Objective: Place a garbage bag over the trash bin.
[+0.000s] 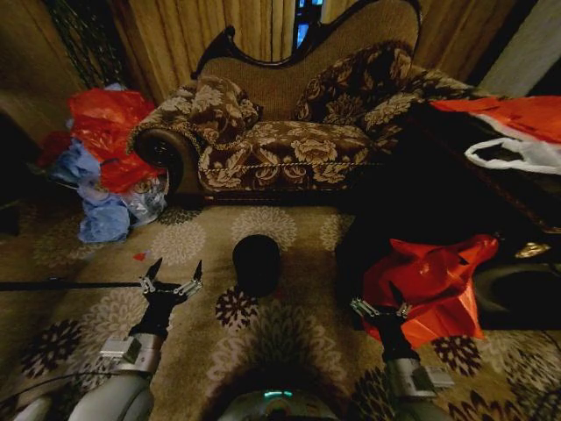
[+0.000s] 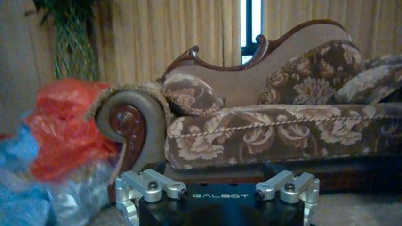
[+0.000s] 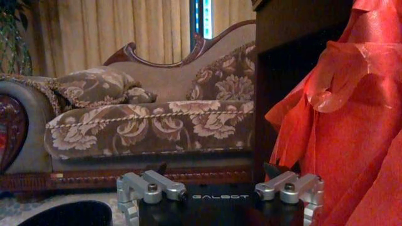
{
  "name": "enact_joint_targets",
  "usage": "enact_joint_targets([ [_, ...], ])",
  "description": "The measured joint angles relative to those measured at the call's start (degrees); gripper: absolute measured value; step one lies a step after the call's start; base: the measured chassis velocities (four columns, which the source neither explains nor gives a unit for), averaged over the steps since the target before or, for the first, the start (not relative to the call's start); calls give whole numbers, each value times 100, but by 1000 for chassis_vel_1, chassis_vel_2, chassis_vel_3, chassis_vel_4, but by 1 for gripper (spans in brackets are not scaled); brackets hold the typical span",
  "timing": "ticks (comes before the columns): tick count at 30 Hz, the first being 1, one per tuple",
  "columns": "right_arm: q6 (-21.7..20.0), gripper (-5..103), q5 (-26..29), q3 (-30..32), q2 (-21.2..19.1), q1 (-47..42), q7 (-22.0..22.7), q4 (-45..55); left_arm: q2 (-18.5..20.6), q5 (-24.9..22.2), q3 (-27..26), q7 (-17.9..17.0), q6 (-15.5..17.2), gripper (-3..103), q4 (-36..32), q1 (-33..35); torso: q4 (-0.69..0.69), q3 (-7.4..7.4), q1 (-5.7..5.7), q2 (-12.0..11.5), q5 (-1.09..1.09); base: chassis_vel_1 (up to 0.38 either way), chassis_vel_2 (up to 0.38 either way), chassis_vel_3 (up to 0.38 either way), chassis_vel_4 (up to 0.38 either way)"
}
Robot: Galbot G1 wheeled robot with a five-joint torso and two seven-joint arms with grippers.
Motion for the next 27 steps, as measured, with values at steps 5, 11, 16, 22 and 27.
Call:
enact_joint_targets([
  [5,29,100,18,-46,-69,-39,-14,-29,199,-456,54,-50,167,100,-5,-123,0,0,0,0,0,0,0,0,0],
  [11,119,100,48,-53,-63,22,-88,-126,458,-695,144,-257,245,100,51,-356,-1,0,0,0,0,0,0,0,0],
  [16,123,100,-28,-60,-24,78,-82,-201,622,-940,249,-373,337,100,26,-362,0,0,0,0,0,0,0,0,0],
  [22,134,100,-60,-57,-49,146,-47,-339,837,-1049,465,-429,377,100,8,-435,1,0,0,0,0,0,0,0,0],
  [27,221,100,-165,-95,40,172,-24,-466,1325,-2469,1320,-562,331,100,-119,-809,-2,0,0,0,1,0,0,0,0],
])
